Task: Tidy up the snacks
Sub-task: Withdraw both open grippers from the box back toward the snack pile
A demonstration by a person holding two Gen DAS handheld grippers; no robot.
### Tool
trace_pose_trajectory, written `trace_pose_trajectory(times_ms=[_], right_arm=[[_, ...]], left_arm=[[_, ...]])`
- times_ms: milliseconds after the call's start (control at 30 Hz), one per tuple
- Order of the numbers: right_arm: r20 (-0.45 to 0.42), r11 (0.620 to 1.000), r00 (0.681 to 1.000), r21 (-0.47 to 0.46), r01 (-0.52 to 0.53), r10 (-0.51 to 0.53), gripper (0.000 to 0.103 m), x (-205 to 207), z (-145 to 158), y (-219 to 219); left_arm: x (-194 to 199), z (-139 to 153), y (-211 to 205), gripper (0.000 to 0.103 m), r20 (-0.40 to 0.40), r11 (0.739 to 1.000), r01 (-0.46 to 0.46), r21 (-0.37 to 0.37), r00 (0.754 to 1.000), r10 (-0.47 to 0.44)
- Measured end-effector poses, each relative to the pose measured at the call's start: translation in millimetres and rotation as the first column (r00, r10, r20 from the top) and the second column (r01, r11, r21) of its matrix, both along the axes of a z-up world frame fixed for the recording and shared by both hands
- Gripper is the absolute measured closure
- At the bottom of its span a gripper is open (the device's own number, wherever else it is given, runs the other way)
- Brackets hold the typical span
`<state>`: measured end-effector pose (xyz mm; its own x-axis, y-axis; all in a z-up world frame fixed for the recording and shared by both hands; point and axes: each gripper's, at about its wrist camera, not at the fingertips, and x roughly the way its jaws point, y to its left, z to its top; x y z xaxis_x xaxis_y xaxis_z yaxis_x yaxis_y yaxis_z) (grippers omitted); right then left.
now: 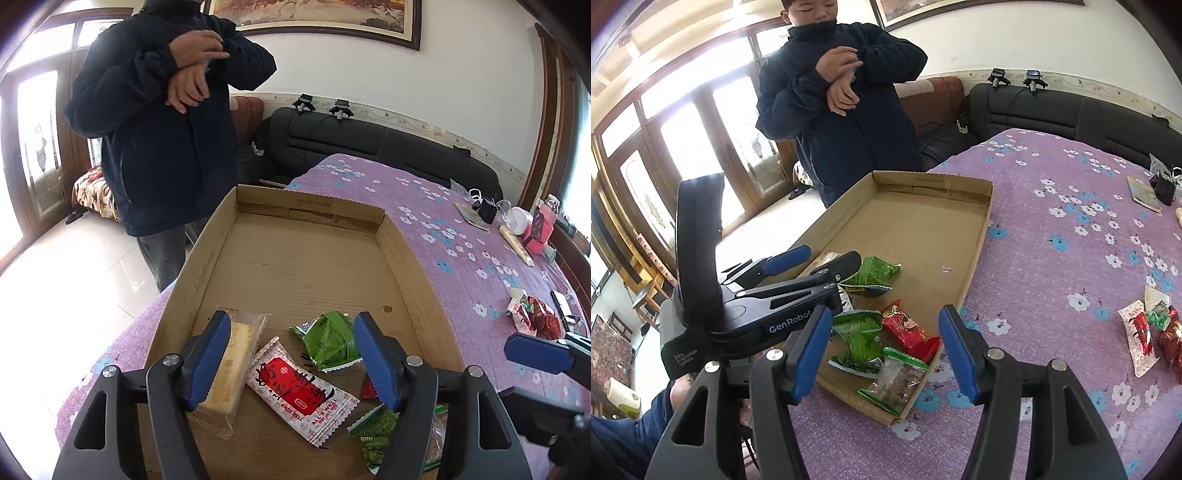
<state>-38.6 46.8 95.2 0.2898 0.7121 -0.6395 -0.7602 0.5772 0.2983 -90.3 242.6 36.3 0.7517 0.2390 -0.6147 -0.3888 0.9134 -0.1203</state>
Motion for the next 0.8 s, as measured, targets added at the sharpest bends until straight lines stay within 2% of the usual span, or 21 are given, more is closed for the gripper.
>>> trace_pose_trajectory(times_ms=[233, 400, 467, 667, 800], right_arm=[[-0.009, 0.999, 0.999, 0.011, 0.050, -0.050, 0.043, 11, 6, -23], [-0.015, 0.991, 0.992, 0.037, 0.128, -0.128, 0.043, 29, 11, -56], [-0.025, 0.986, 0.987, 0.043, 0.159, -0.158, 0.043, 38, 11, -70], [-0.068, 0.955, 0.955, 0.056, 0.291, -0.287, 0.043, 72, 6, -122], [-0.095, 0.917, 0.916, 0.051, 0.396, -0.391, 0.043, 95, 5, -166]], left_arm=[[-5, 7, 1, 0.026, 0.014, 1.000, -0.008, -0.025, 1.000, 0.008], [-8, 21, -12, 0.015, 0.034, 1.000, 0.014, 0.011, 0.999, -0.014], [-6, 27, -19, 0.014, 0.035, 0.999, 0.030, 0.020, 0.999, -0.030], [-2, 39, -44, 0.013, 0.032, 0.995, 0.101, -0.003, 0.994, -0.101], [8, 47, -62, 0.013, 0.035, 0.987, 0.148, -0.058, 0.989, -0.146]])
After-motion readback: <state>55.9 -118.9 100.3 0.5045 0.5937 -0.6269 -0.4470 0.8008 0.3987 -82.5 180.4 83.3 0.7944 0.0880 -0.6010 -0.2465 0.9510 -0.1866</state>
